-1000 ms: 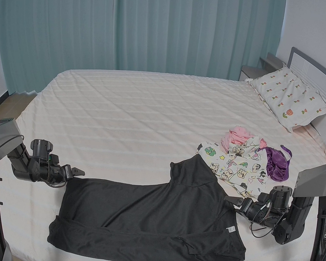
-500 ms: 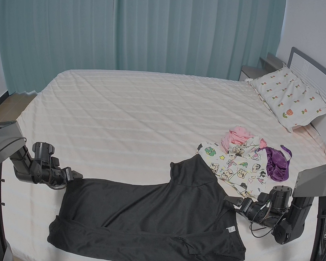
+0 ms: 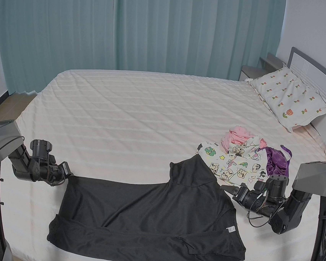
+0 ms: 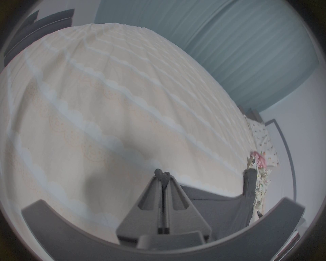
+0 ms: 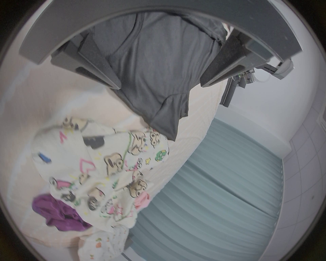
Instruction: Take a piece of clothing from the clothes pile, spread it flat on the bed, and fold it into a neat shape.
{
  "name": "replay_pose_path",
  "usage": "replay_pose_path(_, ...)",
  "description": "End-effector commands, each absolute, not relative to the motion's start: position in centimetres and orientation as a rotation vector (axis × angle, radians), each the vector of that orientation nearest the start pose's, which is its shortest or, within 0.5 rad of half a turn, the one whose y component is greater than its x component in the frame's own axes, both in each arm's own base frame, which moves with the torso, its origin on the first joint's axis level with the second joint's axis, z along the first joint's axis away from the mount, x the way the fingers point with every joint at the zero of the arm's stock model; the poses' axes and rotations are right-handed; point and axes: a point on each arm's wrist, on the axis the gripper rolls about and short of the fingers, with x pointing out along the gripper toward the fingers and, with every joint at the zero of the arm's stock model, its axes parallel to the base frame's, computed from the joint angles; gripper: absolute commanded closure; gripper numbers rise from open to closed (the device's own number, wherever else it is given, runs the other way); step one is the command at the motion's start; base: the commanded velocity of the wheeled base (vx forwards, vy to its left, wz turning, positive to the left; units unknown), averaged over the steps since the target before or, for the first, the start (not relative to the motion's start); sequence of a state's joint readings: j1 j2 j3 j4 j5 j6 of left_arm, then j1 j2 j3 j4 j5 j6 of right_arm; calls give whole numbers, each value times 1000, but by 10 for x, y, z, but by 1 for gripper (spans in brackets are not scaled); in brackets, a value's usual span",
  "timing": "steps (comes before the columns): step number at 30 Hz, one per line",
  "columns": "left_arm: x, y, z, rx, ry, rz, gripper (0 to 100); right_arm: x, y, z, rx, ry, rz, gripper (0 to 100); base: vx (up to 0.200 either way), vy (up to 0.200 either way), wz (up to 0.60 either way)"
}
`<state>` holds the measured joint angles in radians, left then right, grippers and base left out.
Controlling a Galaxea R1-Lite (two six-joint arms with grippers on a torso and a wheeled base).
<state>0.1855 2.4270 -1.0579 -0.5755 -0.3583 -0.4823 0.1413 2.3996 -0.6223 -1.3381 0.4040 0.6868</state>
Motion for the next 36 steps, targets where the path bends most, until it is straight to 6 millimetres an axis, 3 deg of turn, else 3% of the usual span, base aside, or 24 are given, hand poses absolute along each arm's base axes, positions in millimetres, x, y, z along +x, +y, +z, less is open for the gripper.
replay_pose_path(1, 403, 71, -20, -739, 724, 42, 100, 369, 71, -14, 629, 550, 395, 0, 0, 0, 0)
replay_pose_path(14, 398, 69, -23, -758, 722, 44, 100, 420, 108, -31, 362, 561, 449, 0, 0, 0, 0)
replay_pose_path(20, 397, 69, -24, -758, 726, 45, 100, 457, 122, -39, 297, 543, 387, 0, 0, 0, 0)
replay_pose_path(32, 397, 68, -24, -755, 726, 43, 100, 467, 130, -54, 334, 584, 376, 0, 0, 0, 0)
replay_pose_path(33, 397, 68, -24, -755, 728, 43, 100, 468, 130, -53, 341, 579, 372, 100, 0, 0, 0)
replay_pose_path(36, 397, 68, -24, -758, 728, 44, 100, 470, 129, -46, 376, 567, 364, 100, 0, 0, 0)
